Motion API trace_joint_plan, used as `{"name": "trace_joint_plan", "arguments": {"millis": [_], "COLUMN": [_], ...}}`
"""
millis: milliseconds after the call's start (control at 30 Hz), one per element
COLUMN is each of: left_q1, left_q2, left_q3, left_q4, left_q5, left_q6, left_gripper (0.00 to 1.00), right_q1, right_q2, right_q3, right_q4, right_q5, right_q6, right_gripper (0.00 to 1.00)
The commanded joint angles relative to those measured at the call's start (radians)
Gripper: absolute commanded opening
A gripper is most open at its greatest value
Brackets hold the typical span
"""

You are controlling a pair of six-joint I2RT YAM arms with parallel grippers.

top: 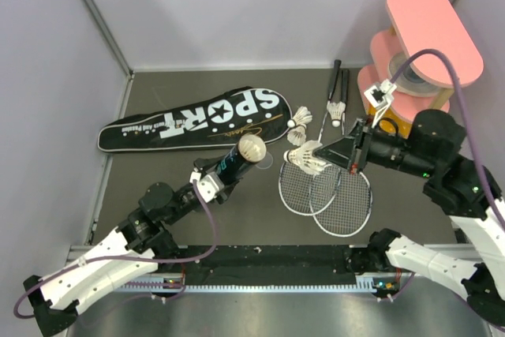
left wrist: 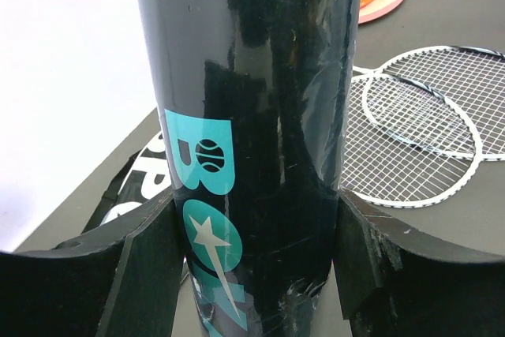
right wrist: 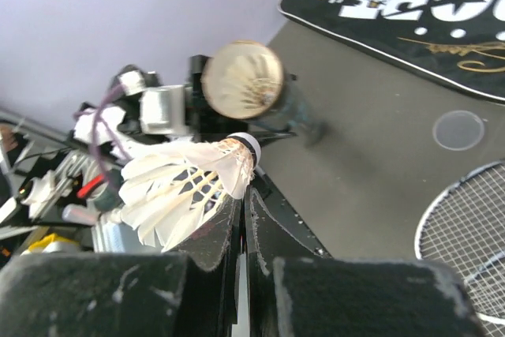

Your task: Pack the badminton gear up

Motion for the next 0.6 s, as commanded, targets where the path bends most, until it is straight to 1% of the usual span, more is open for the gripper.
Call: {"name": "trace_joint_plan", "arguments": {"millis": [0,67,167,567], "left_q1": [-0.005,-0.005,-0.007,-0.005], "left_q2": [0.024,0.048,0.070,0.042], "left_q3": [0.013,0.020,0.033,0.026], "left_q4": [0.105,0.105,0.090,0.088], "left_q5": [0.030,0.034,0.042,0.091], "left_q6": [0.009,0.016,0.019,0.006], "left_gripper": [0.34,0.33,0.32,0.30], "right_q1": [-0.009,-0.008,-0.009,0.009], "right_q2": [0.044,0.076,0.102,0.238], "right_q3": [0.112,0.128,0.147,0.121], "right_q4": [-0.069,-0.067,-0.060,0.049], "right_q5": [-0.135,-0.157,-0.128,-0.144], "right_q6": [0.011,0.020,0.031,0.069], "right_gripper": [0.00,0.00,0.00,0.00]}}
